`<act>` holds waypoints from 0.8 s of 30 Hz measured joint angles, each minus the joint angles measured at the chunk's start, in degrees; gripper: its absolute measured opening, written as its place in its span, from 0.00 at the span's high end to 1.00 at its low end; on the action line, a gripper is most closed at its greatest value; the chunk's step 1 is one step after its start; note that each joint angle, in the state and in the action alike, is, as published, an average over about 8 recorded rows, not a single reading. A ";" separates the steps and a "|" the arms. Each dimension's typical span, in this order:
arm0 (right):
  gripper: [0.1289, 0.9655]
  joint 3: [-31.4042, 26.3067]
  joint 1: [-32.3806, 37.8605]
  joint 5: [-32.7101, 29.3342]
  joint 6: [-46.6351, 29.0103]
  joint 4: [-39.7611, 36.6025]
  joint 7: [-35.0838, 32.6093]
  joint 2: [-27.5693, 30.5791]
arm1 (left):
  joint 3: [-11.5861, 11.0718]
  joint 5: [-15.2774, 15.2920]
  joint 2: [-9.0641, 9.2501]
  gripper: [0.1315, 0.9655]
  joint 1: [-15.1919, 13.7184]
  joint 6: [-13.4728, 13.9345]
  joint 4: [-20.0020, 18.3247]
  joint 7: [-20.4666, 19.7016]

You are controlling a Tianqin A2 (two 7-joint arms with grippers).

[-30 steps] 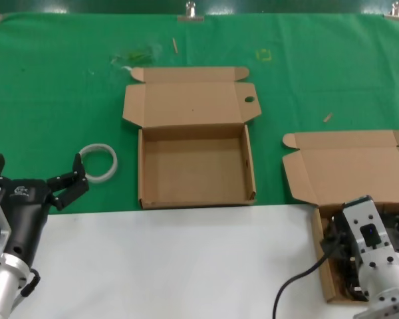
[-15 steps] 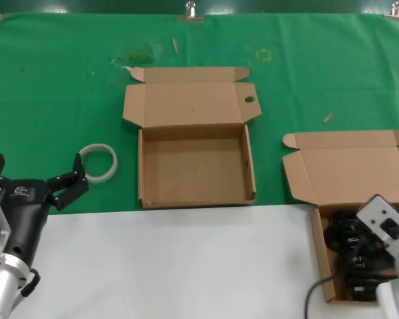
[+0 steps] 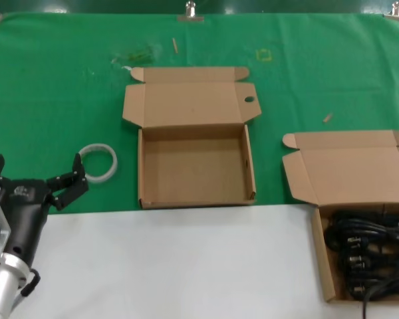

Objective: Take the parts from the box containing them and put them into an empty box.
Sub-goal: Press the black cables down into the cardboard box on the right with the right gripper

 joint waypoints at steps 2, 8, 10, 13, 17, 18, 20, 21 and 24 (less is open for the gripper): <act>0.00 1.52 0.49 0.01 -1.06 -1.09 -1.71 -0.13 | 0.00 0.00 0.00 0.00 0.00 0.00 0.00 0.00; 0.00 4.95 2.00 0.01 -3.70 -3.86 -5.47 -0.56 | 0.00 0.00 0.00 0.00 0.00 0.00 0.00 0.00; 0.00 5.77 2.50 0.01 -4.41 -4.61 -6.41 -0.72 | 0.00 0.00 0.00 0.00 0.00 0.00 0.00 0.00; 0.00 6.73 3.19 0.01 -5.33 -5.60 -7.55 -1.03 | 0.00 0.00 0.00 0.00 0.00 0.00 0.00 0.00; 0.00 7.42 3.85 0.02 -6.23 -6.63 -8.47 -1.62 | 0.00 0.00 0.00 0.00 0.00 0.00 0.00 0.00; 0.00 7.51 3.98 0.02 -6.41 -6.86 -8.61 -1.78 | 0.00 0.00 0.00 0.00 0.00 0.00 0.00 0.00; 0.00 7.56 4.19 0.02 -6.71 -7.25 -8.81 -2.10 | 0.00 0.00 0.00 0.00 0.00 0.00 0.00 0.00; 0.00 7.54 4.27 0.02 -6.83 -7.42 -8.87 -2.26 | 0.00 0.00 0.00 0.00 0.00 0.00 0.00 0.00; 0.00 7.33 4.42 0.02 -7.06 -7.78 -8.91 -2.69 | 0.00 0.00 0.00 0.00 0.00 0.00 0.00 0.00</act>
